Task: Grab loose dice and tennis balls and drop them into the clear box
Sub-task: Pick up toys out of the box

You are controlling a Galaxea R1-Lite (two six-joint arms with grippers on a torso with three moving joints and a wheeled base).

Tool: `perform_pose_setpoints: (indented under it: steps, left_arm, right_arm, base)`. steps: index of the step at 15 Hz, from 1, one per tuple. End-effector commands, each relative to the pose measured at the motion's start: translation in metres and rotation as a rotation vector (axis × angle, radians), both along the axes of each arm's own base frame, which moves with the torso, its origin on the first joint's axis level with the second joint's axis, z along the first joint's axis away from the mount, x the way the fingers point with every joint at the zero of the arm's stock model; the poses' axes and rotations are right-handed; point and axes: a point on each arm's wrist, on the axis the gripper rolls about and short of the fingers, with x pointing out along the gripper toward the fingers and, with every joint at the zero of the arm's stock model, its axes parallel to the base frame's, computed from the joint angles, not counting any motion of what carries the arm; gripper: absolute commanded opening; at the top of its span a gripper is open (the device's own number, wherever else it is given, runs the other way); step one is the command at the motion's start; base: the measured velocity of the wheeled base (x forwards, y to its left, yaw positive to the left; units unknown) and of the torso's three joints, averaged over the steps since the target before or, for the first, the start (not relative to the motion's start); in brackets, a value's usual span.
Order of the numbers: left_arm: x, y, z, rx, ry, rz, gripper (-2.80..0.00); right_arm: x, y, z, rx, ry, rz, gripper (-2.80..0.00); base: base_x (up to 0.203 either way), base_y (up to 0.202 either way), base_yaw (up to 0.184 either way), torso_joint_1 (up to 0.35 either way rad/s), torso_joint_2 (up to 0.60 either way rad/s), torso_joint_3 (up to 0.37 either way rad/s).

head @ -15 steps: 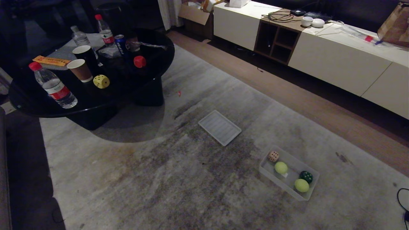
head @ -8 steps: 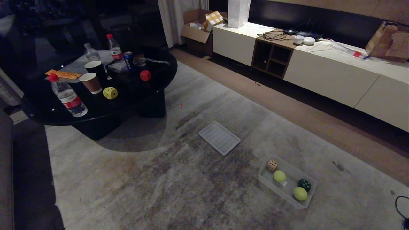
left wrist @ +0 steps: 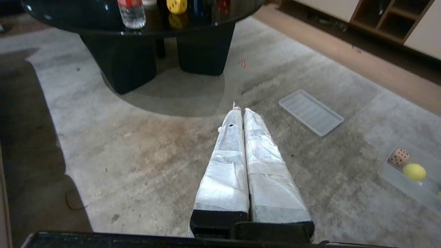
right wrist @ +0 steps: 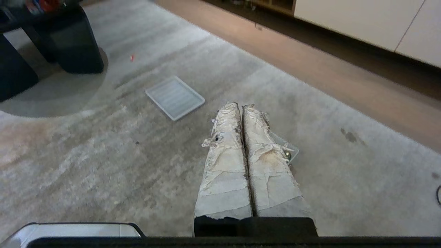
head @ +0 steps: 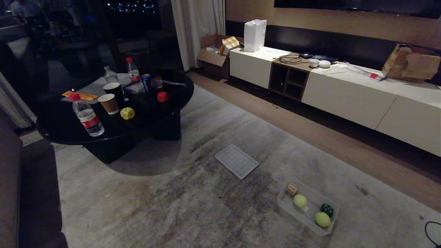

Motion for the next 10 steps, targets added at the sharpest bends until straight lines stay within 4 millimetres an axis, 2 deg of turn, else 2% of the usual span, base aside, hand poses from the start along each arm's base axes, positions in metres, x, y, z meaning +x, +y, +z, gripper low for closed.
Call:
perform_pose_setpoints:
  steps: [1,9,10]
  left_arm:
    - [0.0002,0.0000,-0.0004,0.004,0.003,-0.001,-2.80]
    - [0.0002,-0.0001,-0.0004,0.011,0.003,-0.003,-2.80]
    - [0.0002,0.0000,-0.0004,0.011,0.003,-0.001,-2.80]
  right_arm:
    - [0.0008,0.0001,-0.0025,0.001,0.010,0.000,-2.80]
    - [0.0008,0.0000,-0.0025,0.002,0.010,-0.001,-2.80]
    - [0.0008,0.0000,-0.0023,0.002,0.009,0.002,-2.80]
  base:
    - [0.000,0.000,0.000,0.002,0.00,0.153]
    - [0.000,0.000,0.000,0.001,0.00,0.018]
    - [0.004,-0.005,0.084,-0.001,0.00,0.000]
